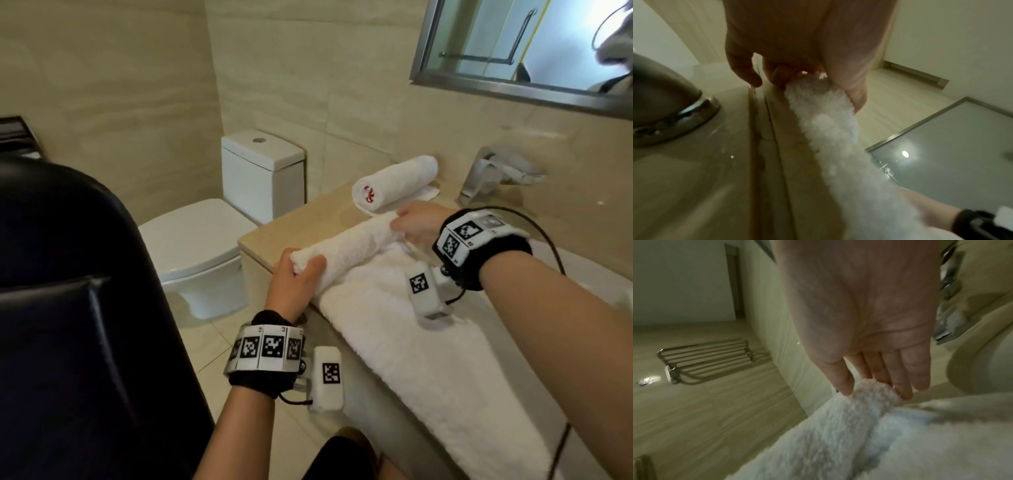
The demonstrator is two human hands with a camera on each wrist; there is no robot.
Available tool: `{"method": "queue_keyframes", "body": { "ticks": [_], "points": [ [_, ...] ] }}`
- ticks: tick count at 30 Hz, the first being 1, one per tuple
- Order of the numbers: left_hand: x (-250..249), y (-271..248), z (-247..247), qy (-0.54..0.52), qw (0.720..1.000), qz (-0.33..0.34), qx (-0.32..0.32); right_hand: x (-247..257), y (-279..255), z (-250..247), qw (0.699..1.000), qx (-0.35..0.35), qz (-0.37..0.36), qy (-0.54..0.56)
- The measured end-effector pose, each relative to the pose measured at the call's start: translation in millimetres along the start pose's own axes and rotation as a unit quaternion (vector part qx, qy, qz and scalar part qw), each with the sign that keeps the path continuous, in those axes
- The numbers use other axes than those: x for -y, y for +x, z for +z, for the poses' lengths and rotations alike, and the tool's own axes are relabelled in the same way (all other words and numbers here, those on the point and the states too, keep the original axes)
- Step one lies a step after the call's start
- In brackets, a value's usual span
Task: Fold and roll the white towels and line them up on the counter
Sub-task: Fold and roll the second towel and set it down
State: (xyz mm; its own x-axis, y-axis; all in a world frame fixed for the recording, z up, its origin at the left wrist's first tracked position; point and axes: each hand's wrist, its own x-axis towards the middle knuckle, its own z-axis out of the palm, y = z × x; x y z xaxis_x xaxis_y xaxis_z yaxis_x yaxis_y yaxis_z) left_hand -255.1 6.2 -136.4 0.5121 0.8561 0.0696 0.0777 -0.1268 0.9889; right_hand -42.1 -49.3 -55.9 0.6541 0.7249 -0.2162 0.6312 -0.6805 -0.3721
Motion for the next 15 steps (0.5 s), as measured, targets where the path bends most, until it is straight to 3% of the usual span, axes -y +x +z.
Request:
{"method": "queue_keyframes", "body": {
  "ticks": [4,7,11,15],
  "points": [
    [1.9,-1.9,-6.4,0.005,0.999,-0.017,0.046,8.3,14.7,5.1,1.0,0.0,-0.018,-0.002],
    [5.1,-5.3,-16.4,0.064,0.992,-0.002,0.107,9.0,19.6,1.9,1.0,0.013,-0.016,0.003],
    [1.2,0.6,-25.7,0.093,0.989,-0.004,0.115,-1.8,18.4,-9.0,0.999,0.038,0.014,0.027],
    [-6.1,7.4,-23.4,0.122,0.988,-0.028,0.088,-15.9,2.7,-14.0,0.981,0.161,0.078,-0.07]
  ]
}}
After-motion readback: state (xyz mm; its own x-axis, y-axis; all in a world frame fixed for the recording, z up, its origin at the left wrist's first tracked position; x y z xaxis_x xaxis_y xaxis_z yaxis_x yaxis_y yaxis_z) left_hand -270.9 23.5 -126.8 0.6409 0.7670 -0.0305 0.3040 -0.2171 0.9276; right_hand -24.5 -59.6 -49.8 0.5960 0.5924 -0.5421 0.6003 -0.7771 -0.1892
